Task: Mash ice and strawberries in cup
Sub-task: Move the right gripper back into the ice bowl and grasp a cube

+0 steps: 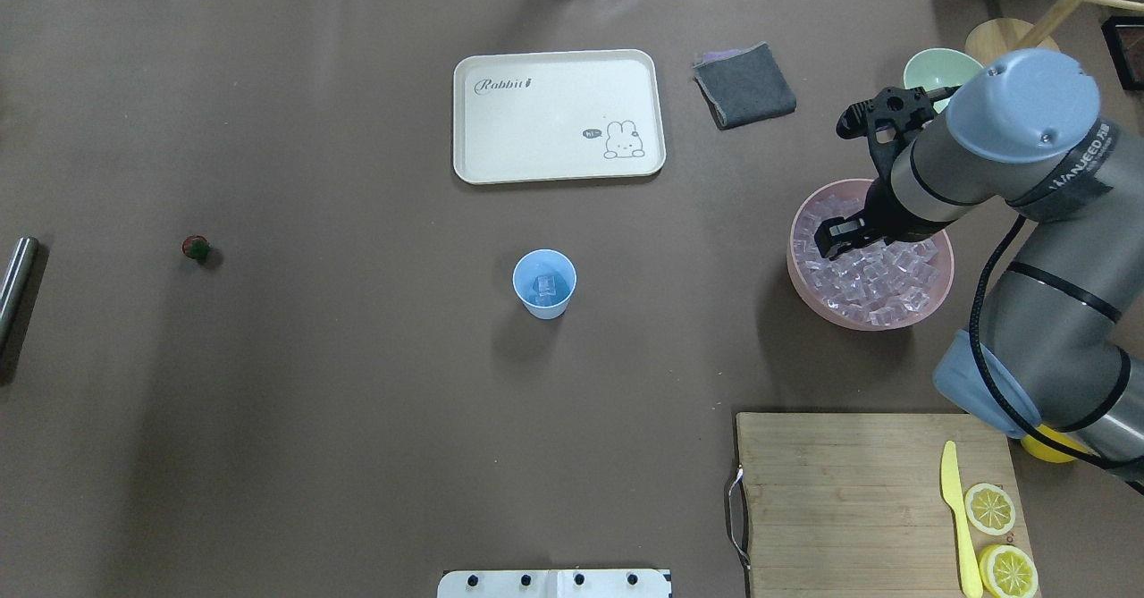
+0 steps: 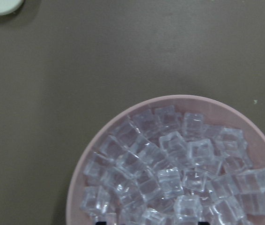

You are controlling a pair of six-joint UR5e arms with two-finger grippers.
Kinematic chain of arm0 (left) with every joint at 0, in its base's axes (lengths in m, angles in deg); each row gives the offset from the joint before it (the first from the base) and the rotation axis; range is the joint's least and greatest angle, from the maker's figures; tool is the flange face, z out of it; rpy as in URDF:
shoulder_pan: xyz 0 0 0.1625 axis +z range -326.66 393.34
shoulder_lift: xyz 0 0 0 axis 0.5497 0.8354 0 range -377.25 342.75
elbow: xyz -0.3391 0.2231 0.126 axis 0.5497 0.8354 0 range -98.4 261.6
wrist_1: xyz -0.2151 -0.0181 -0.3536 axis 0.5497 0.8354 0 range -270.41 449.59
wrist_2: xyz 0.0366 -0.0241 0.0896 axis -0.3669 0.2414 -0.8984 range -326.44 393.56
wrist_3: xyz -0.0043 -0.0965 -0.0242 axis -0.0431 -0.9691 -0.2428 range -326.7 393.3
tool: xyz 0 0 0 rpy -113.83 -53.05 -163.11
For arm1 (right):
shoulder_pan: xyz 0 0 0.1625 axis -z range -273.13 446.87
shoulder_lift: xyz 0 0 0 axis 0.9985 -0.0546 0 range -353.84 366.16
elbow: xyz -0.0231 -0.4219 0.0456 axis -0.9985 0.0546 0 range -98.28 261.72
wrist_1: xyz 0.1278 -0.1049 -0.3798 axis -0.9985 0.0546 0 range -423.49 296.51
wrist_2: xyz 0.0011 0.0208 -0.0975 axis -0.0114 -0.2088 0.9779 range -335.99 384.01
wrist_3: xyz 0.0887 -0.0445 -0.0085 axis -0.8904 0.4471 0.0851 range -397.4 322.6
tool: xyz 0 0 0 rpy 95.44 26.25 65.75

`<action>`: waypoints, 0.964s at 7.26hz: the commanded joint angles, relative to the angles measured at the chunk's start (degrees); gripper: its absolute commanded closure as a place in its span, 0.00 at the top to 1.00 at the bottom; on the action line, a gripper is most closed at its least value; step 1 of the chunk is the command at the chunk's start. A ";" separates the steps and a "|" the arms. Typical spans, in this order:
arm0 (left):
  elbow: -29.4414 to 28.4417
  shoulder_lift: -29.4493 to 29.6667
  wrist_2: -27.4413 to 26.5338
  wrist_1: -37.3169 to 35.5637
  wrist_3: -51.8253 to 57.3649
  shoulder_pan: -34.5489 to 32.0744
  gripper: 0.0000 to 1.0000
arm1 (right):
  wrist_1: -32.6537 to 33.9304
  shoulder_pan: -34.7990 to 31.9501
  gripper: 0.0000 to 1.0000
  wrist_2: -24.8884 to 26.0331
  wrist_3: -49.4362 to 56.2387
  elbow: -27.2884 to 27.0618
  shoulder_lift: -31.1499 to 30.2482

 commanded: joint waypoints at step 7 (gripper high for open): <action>0.05 -0.55 0.00 0.00 0.00 0.01 0.98 | 18.32 7.06 0.85 19.10 -40.65 -1.74 5.29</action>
